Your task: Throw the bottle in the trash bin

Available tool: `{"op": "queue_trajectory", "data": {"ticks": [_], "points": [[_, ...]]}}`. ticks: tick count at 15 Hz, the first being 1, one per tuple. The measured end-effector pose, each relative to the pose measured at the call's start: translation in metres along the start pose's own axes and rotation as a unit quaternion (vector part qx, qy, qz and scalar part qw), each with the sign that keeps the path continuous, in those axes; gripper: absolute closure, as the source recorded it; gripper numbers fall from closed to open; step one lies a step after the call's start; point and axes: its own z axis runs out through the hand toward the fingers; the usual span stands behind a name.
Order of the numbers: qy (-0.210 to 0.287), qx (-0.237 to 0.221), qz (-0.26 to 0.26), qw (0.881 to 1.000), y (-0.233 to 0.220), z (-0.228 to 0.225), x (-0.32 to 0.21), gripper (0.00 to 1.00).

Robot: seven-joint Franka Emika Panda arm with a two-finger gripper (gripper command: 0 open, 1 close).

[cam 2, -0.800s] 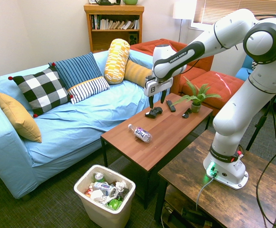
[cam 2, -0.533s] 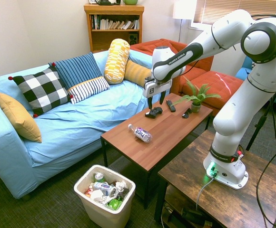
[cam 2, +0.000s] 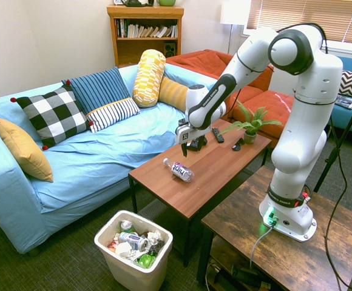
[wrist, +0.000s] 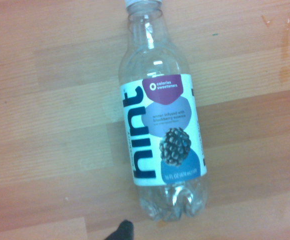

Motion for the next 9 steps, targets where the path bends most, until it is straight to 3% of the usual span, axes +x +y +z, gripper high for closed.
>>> {"op": "queue_trajectory", "data": {"ticks": [9], "points": [[-0.014, -0.023, -0.009, 1.000, -0.054, 0.097, 0.024, 0.00]]}}
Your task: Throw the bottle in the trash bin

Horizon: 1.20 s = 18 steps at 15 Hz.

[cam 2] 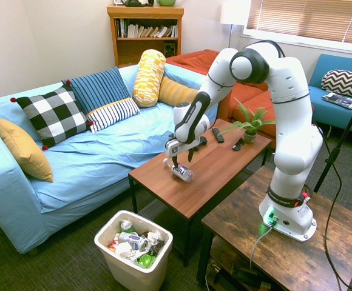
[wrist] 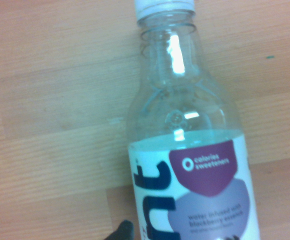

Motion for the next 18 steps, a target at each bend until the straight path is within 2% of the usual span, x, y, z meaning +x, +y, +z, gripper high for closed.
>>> {"op": "queue_trajectory", "data": {"ticks": [5, 6, 11, 18], "points": [[-0.004, -0.012, -0.010, 1.000, -0.020, 0.036, 0.004, 0.00], [-0.004, -0.016, -0.011, 1.000, -0.022, 0.043, 0.003, 1.00], [-0.008, -0.022, -0.006, 1.000, -0.023, 0.057, 0.005, 1.00], [-0.012, -0.017, 0.003, 1.000, -0.020, 0.055, 0.011, 1.00]]}}
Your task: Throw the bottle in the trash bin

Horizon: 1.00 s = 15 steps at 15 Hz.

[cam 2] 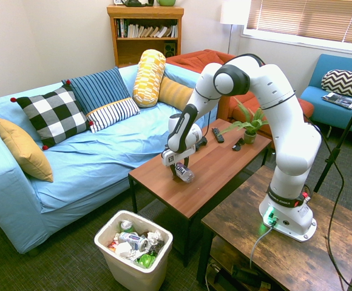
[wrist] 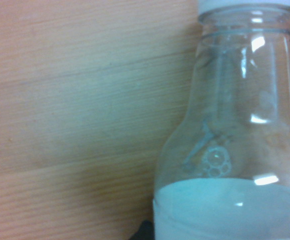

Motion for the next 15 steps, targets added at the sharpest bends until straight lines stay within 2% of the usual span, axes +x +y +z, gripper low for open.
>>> {"op": "queue_trajectory", "data": {"ticks": [4, 6, 8, 12, 15], "points": [[0.029, 0.011, -0.028, 0.999, -0.023, -0.051, -0.020, 1.00], [0.053, 0.003, -0.055, 0.997, -0.050, -0.086, -0.066, 1.00], [0.077, -0.007, -0.089, 0.993, -0.084, -0.108, -0.137, 1.00], [0.111, -0.032, -0.159, 0.981, -0.134, -0.101, -0.294, 1.00], [0.126, -0.055, -0.194, 0.971, -0.153, -0.063, -0.362, 1.00]]}}
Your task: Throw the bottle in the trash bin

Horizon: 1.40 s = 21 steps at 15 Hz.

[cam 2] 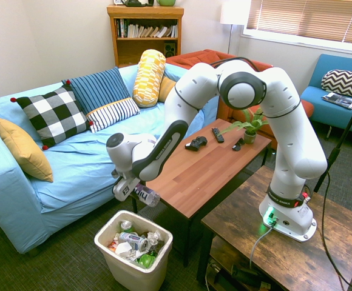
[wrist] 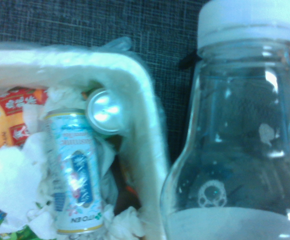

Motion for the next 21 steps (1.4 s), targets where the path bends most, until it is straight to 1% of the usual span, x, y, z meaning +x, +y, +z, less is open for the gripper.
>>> {"op": "queue_trajectory", "data": {"ticks": [1, 2, 4, 6, 13, 21], "points": [[0.001, -0.006, -0.010, 1.000, -0.010, 0.013, -0.013, 1.00], [0.001, -0.013, -0.017, 1.000, -0.016, 0.026, -0.021, 0.00], [-0.002, -0.022, -0.023, 0.999, -0.023, 0.048, -0.028, 0.00], [-0.003, -0.026, -0.024, 0.999, -0.024, 0.056, -0.029, 0.00], [0.000, -0.020, -0.026, 0.999, -0.028, 0.050, -0.024, 0.00], [0.004, -0.023, -0.027, 0.999, -0.033, 0.042, -0.013, 0.00]]}}
